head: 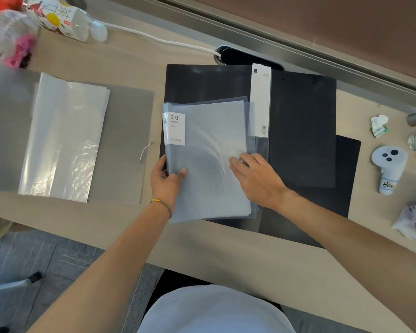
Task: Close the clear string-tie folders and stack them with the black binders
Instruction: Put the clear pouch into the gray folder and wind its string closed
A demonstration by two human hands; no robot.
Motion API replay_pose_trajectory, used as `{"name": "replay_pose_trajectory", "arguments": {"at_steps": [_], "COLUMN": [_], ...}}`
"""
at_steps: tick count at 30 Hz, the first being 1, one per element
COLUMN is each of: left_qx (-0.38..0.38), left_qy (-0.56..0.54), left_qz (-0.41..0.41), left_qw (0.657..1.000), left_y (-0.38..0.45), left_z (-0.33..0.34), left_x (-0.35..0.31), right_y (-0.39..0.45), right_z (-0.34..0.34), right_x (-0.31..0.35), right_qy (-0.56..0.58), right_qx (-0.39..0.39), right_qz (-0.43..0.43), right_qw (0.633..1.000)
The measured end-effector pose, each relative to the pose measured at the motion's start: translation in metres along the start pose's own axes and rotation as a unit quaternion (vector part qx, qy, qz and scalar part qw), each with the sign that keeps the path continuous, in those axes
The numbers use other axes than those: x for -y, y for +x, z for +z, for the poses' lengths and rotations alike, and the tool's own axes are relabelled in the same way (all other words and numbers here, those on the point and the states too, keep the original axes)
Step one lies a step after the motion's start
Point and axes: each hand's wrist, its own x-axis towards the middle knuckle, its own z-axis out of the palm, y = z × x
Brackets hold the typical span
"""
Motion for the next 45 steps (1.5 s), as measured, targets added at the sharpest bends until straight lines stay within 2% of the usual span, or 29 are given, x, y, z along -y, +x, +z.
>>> {"name": "replay_pose_trajectory", "arguments": {"at_steps": [5,10,13,15,17,18,20,22,24,27,31,33,38,42,45], "left_qx": [0.004,-0.006,0.005,0.015,0.02,0.022,0.028,0.041,0.058,0.081,0.108,0.125,0.191,0.213,0.239], "left_qy": [0.005,0.016,0.052,0.061,0.052,0.048,0.045,0.044,0.036,0.032,0.028,0.035,0.074,0.16,0.264], "left_qz": [-0.004,-0.015,-0.011,-0.007,-0.009,-0.009,-0.007,-0.003,-0.001,0.006,0.007,0.01,0.021,0.052,0.076], "left_qw": [1.0,1.0,0.999,0.998,0.998,0.999,0.999,0.998,0.998,0.996,0.994,0.991,0.979,0.963,0.931], "left_y": [0.0,-0.004,-0.006,-0.007,-0.009,-0.01,-0.012,-0.016,-0.022,-0.03,-0.043,-0.053,-0.087,-0.108,-0.12], "left_z": [-0.002,0.001,0.0,-0.001,-0.003,-0.003,-0.002,0.002,0.009,0.02,0.037,0.052,0.105,0.149,0.172], "left_x": [0.002,0.001,-0.003,-0.005,-0.009,-0.012,-0.018,-0.026,-0.035,-0.046,-0.056,-0.06,-0.053,-0.024,0.002], "right_y": [-0.022,-0.041,-0.042,-0.037,-0.034,-0.033,-0.031,-0.03,-0.031,-0.04,-0.066,-0.084,-0.144,-0.201,-0.245], "right_z": [-0.004,0.007,0.003,-0.003,-0.008,-0.01,-0.012,-0.012,-0.015,-0.021,-0.03,-0.034,-0.03,-0.006,0.022], "right_x": [0.009,0.013,0.014,0.018,0.023,0.024,0.021,0.015,0.01,0.004,-0.014,-0.021,-0.021,-0.016,-0.013], "right_qy": [-0.042,-0.03,0.04,0.133,0.255,0.31,0.411,0.497,0.558,0.623,0.676,0.675,0.622,0.569,0.537], "right_qx": [0.024,0.04,0.019,-0.034,-0.12,-0.161,-0.195,-0.19,-0.181,-0.177,-0.212,-0.231,-0.268,-0.289,-0.283], "right_qz": [0.012,0.001,0.02,0.065,0.168,0.241,0.39,0.487,0.516,0.515,0.543,0.545,0.57,0.644,0.683], "right_qw": [0.999,0.999,0.999,0.988,0.945,0.905,0.801,0.692,0.624,0.562,0.45,0.441,0.464,0.422,0.406]}}
